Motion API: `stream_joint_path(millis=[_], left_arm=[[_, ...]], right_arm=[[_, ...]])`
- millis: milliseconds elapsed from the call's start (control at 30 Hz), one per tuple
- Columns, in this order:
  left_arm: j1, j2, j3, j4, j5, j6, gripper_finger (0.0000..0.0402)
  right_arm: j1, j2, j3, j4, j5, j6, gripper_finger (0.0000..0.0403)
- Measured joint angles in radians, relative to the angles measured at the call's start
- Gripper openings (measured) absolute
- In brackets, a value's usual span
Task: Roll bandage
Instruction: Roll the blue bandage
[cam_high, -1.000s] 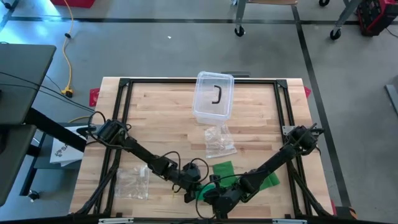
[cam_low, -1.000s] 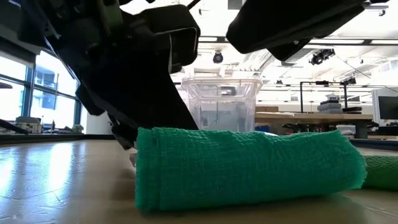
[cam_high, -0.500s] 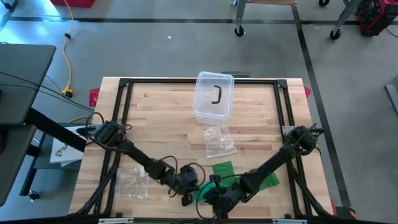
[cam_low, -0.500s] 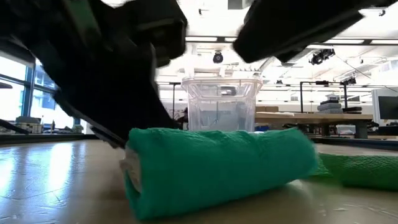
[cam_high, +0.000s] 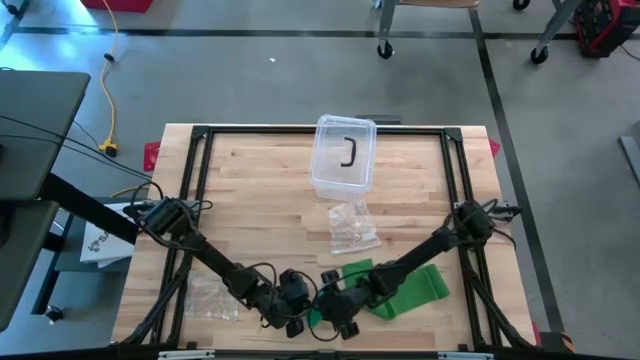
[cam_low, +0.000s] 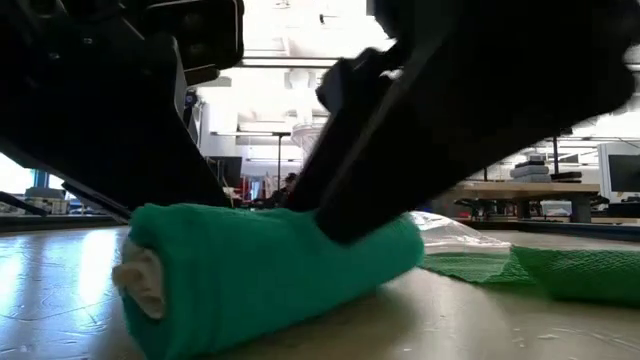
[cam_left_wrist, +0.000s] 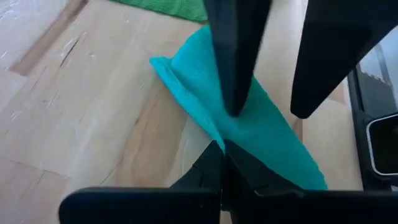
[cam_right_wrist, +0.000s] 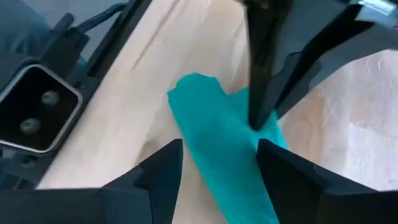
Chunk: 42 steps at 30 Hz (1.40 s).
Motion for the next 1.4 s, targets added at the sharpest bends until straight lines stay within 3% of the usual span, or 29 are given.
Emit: stream_joint_path(millis=[300,633,733,1033,1233,1400], left_arm=[[0.000,0.000,0.000,-0.013,-0.017,-0.002,0.0000],[0.001,-0.001,0.001,-0.067,-0.040,-0.092,0.0000],[-0.011,-0.001,0.002,-0.122,-0.046,-0.139,0.0000],[-0.076,-0.004,0.005,-0.229,-0.106,-0.300,0.0000],[-0.096,-0.004,0.004,-0.257,-0.132,-0.357,0.0000],[-0.096,-0.004,0.003,-0.256,-0.139,-0.352,0.0000]], right_arm=[[-0.046,0.000,0.000,0.001,-0.100,-0.096,0.0201],[-0.047,0.050,0.001,-0.012,-0.163,-0.033,0.0199],[-0.037,0.050,0.002,-0.010,-0.148,0.025,0.0177],[0.004,0.042,0.002,-0.012,-0.040,0.110,0.0043],[0.038,0.035,0.001,-0.016,0.080,0.172,0.0040],[0.039,0.035,0.000,-0.016,0.081,0.194,0.0055]])
